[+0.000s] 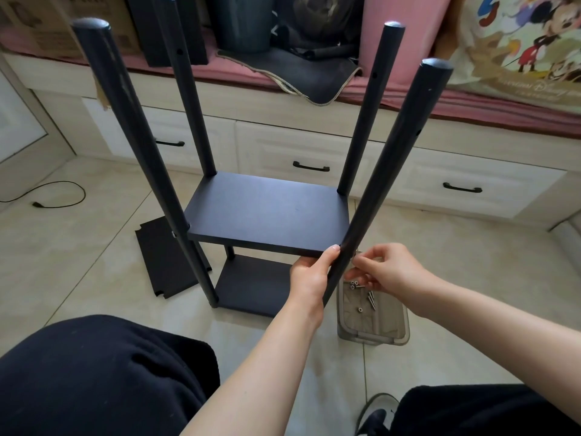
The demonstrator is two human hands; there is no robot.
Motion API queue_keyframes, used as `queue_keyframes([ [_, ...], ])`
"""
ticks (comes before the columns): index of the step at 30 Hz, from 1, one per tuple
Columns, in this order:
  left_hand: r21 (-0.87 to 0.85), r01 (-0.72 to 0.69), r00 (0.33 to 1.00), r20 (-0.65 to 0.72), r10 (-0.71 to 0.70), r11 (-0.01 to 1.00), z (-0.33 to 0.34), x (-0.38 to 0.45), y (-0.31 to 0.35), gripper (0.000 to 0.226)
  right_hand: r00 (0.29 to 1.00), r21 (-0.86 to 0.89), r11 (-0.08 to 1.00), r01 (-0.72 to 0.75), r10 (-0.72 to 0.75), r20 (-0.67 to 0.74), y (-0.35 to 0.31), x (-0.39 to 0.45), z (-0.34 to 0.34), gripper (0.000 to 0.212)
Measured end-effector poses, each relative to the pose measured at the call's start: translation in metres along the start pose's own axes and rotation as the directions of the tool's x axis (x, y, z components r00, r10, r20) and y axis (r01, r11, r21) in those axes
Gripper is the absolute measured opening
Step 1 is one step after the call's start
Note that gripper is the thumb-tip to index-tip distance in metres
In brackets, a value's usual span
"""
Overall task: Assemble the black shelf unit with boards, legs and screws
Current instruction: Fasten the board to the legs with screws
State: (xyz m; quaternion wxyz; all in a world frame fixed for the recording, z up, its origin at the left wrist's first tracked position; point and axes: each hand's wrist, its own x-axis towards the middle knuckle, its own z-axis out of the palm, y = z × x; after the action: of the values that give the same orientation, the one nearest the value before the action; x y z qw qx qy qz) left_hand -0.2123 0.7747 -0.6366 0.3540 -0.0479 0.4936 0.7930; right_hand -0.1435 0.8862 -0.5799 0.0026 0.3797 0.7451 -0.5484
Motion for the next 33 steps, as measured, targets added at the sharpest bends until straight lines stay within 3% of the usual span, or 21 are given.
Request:
queue_keyframes([
  [3, 0.003, -0.012, 0.999, 0.031, 0.012, 1.000, -0.0021, -0.0003, -0.0001, 0.014, 0.989, 0.295, 0.945, -0.139, 0.120, 0.082, -0.0005, -0.0043, -0.0008, 0.013],
  [6, 0.009, -0.021, 0.998, 0.064, 0.020, 1.000, -0.0046, 0.0003, -0.0004, 0.017, 0.978, 0.388, 0.899, -0.201, 0.161, 0.133, 0.0001, -0.0066, 0.0000, 0.013],
  [9, 0.016, -0.021, 0.997, 0.079, 0.020, 1.000, -0.0057, -0.0001, -0.0003, 0.021, 0.981, 0.337, 0.924, -0.184, 0.153, 0.116, -0.0007, -0.0060, 0.0021, 0.017],
  [14, 0.041, -0.008, 0.997, 0.074, 0.005, 0.999, -0.0062, -0.0003, 0.0007, 0.018, 1.000, 0.050, 0.998, -0.031, 0.030, 0.001, -0.0022, -0.0025, 0.0042, 0.013],
  [16, 0.051, 0.001, 0.998, 0.067, -0.005, 0.999, -0.0057, -0.0004, 0.0012, 0.018, 0.999, -0.079, 0.997, 0.020, -0.022, -0.027, -0.0031, -0.0023, 0.0039, 0.012],
  [19, 0.060, -0.002, 0.998, 0.059, -0.002, 0.998, -0.0051, -0.0013, 0.0011, 0.021, 0.998, -0.131, 0.990, 0.042, -0.047, -0.036, -0.0035, -0.0025, 0.0038, 0.012],
  [21, 0.063, 0.000, 0.998, 0.057, -0.004, 0.998, -0.0052, -0.0013, 0.0007, 0.021, 0.999, -0.115, 0.993, 0.024, -0.028, -0.030, -0.0041, -0.0028, 0.0033, 0.012],
  [26, 0.048, 0.002, 0.998, 0.061, -0.005, 0.999, -0.0058, -0.0008, 0.0001, 0.015, 0.986, 0.238, 0.959, -0.154, 0.132, 0.106, -0.0071, -0.0052, -0.0031, 0.008],
  [33, 0.016, 0.000, 0.997, 0.075, -0.002, 1.000, -0.0058, -0.0007, 0.0017, 0.015, 0.991, 0.243, 0.963, -0.120, 0.100, 0.091, -0.0021, -0.0039, -0.0018, 0.011],
])
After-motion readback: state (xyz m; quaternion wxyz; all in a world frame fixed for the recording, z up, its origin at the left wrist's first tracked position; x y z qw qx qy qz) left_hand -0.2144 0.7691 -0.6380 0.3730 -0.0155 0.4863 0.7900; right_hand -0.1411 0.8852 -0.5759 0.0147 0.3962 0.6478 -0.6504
